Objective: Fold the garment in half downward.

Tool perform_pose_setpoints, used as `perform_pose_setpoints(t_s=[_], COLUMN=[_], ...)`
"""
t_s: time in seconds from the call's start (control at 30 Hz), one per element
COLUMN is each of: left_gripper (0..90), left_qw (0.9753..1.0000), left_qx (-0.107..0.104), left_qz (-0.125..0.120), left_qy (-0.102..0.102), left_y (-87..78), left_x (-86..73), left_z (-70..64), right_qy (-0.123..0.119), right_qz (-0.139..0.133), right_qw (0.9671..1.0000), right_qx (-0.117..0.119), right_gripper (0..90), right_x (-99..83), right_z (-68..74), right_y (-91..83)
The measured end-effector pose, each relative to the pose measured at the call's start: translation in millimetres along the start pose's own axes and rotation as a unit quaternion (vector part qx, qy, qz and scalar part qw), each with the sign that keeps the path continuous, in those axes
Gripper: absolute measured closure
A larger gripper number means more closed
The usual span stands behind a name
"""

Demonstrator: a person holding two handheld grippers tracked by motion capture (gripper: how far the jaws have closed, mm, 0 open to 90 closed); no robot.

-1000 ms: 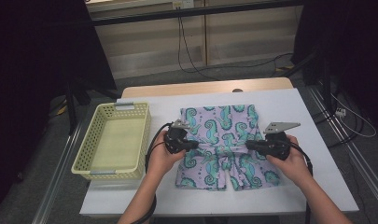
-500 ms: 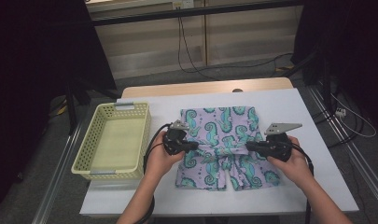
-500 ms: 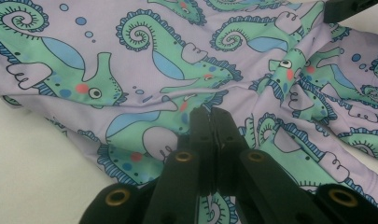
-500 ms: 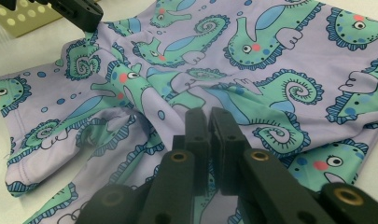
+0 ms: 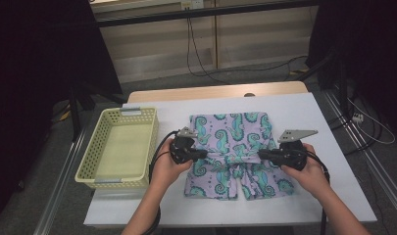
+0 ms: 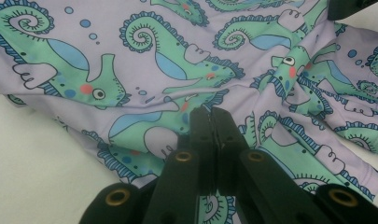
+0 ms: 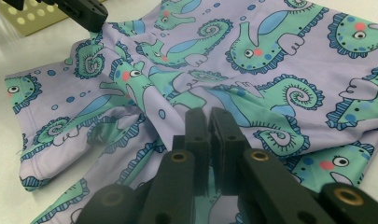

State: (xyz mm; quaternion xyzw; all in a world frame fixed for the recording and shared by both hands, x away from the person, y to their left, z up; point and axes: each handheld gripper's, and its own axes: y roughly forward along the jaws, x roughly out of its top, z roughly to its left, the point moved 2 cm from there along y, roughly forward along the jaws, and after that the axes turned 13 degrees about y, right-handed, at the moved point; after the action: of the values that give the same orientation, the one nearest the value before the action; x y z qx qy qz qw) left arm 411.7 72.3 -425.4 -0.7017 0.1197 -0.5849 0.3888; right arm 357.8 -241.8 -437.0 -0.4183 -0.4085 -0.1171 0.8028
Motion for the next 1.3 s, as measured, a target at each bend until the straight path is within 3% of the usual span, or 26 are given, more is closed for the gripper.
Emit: perform_pose_setpoints(t_s=[0.37,0.73,0.87,0.93,1.3], left_gripper=[89.2,89.2,89.2,89.2,89.2], left_qw=[1.0,0.9997,0.9999,0.9997,0.9997], left_qx=[-0.007,-0.022,-0.015,-0.023,-0.021], left_qz=[0.006,0.005,0.005,0.004,0.006], left_qy=[0.0,0.0,0.003,0.005,0.012], left_y=[-0.5,-1.5,-2.4,-3.3,-7.8], left_x=[-0.7,-1.2,-1.5,-1.6,-4.6], left_z=[-3.1,-6.8,-9.4,-10.5,-18.0], right_qy=[-0.011,-0.009,-0.004,-0.002,-0.002], right_qz=[0.008,0.009,0.011,0.01,0.013], right_qw=[0.9999,0.9999,0.9999,1.0,0.9999], right_qx=[-0.009,-0.003,0.001,0.002,0.001], right_gripper=[86.7,86.7,86.7,86.7,86.6], right_x=[-1.7,-10.4,-13.3,-14.0,-18.1], right_z=[6.0,4.4,4.4,5.3,11.4], right_y=[-2.4,-8.3,-9.8,-11.0,-13.5])
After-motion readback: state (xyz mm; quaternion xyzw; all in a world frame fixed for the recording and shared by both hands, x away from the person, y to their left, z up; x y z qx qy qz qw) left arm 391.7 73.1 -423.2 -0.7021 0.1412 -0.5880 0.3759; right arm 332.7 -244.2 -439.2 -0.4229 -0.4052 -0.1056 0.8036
